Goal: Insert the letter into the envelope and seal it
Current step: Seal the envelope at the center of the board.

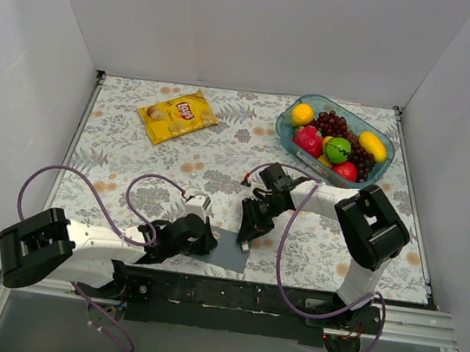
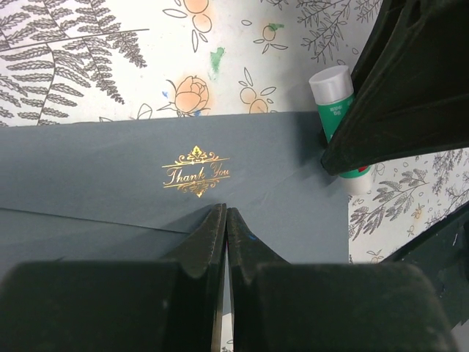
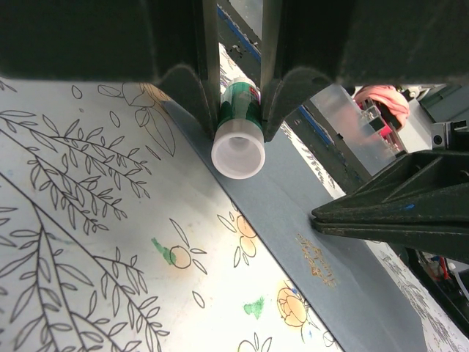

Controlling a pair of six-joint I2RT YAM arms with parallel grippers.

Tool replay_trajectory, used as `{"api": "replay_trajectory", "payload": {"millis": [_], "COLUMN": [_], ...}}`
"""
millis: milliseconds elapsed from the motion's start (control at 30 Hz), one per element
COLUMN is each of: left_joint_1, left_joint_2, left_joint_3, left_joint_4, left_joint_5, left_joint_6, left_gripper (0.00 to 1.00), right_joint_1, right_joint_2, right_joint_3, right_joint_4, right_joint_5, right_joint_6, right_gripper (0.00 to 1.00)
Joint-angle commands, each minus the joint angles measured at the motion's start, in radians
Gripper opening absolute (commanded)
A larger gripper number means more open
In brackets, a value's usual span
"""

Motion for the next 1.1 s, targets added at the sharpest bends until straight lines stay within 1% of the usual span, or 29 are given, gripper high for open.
{"api": "replay_trajectory", "payload": {"millis": [0,167,267,800,1067], "left_joint_1": [-0.004,-0.004,-0.004,-0.004,-0.004], "left_joint_2": [-0.004,0.006,0.004,-0.046,-0.034], "left_joint_3": [-0.009,-0.002,-0.001,0.010,0.030], "left_joint_4": [-0.106,-0.134,-0.177,-0.344,-0.409], "left_joint_5": [-0.065,-0.098,-0.115,-0.210,-0.254], "left_joint_6": [-0.042,-0.079,-0.107,-0.259,-0.311], "left_gripper": [0.00,0.00,0.00,0.00,0.00], "right_joint_1": [0.005,0.005,0.005,0.005,0.003], "right_joint_2": [0.027,0.027,0.029,0.032,0.030], "right_joint_3": [-0.019,-0.019,-0.018,-0.018,-0.021], "right_joint_4": [0.006,0.006,0.006,0.007,0.009], "right_joint_5": [0.061,0.061,0.061,0.055,0.056], "right_joint_6": [-0.036,-0.038,-0.039,-0.041,-0.042], "right_gripper": [0.01,0.01,0.01,0.01,0.01]}}
